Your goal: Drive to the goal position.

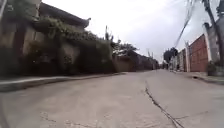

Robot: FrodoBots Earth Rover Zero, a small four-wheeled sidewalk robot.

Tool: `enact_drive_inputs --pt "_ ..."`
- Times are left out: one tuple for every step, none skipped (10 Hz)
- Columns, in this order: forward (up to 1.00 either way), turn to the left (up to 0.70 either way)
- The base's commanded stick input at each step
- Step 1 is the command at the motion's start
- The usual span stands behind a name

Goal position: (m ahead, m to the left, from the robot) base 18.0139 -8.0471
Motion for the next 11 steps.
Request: enact_drive_inputs --pt "0.85 0.0" --pt "0.85 0.0" --pt "0.85 0.0" --pt "0.85 -0.1" --pt "0.85 -0.34" --pt "0.85 -0.34" --pt "0.85 -0.34" --pt "0.85 -0.34" --pt "0.85 -0.34" --pt "0.85 -0.34" --pt "0.85 -0.34"
